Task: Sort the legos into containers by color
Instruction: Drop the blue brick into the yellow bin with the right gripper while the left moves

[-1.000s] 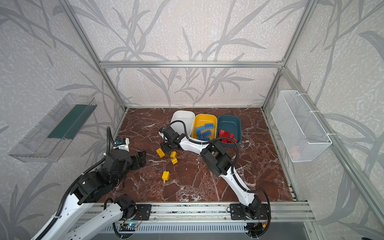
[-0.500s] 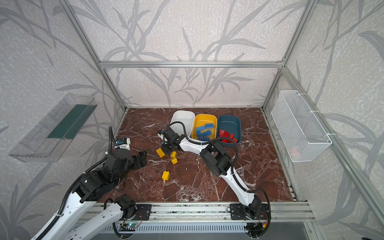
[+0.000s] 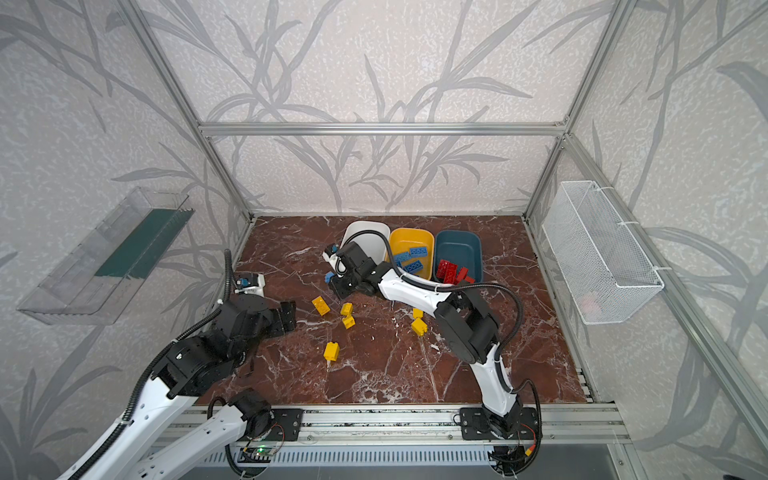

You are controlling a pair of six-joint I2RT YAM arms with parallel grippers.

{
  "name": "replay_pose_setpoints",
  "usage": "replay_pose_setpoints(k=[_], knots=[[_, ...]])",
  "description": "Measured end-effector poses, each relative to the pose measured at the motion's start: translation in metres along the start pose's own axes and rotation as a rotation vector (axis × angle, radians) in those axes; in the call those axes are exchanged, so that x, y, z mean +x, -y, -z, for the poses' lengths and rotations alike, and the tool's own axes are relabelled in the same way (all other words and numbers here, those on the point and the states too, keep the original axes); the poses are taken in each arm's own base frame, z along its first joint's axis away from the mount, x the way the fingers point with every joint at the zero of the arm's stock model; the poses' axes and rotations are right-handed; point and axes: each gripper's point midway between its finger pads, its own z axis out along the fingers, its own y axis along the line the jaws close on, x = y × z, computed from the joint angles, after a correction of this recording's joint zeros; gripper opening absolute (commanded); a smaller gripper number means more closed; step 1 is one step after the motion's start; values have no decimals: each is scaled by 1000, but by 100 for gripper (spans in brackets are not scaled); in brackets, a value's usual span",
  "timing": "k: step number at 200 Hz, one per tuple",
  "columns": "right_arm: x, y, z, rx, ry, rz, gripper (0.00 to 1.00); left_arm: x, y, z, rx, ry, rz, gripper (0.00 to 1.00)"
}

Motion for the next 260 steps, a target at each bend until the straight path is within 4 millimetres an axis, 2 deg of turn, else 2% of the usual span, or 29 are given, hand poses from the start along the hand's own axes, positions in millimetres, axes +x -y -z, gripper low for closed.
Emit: replay_pose_setpoints(k=[27,52,79,106,127,155,192,207,238,260], knots=[[-23,35,47,43,85,-73,22,3,4,-6,1,-25,-8,89],[-24,75,79,110,120,-151,22,7,10,-12,7,-54,-14,89],[-8,119,97,190,120,-247,22,13,19,-22,19,-97,-10,88],[15,149,102,252,94,-322,22,21,31,-36,31,-152,-7,88],[24,162,104,279,86,-359,23,27,39,-45,41,-193,-3,88],[25,173,109,302,95,-393,26,34,45,-54,51,-225,2,87],[24,182,112,325,111,-419,53,47,50,-62,61,-276,1,87],[23,185,114,332,115,-422,59,55,53,-67,70,-299,-2,87],[25,190,114,343,122,-427,63,73,59,-78,81,-372,-14,85],[38,193,114,357,112,-434,64,85,65,-88,90,-416,-20,83]])
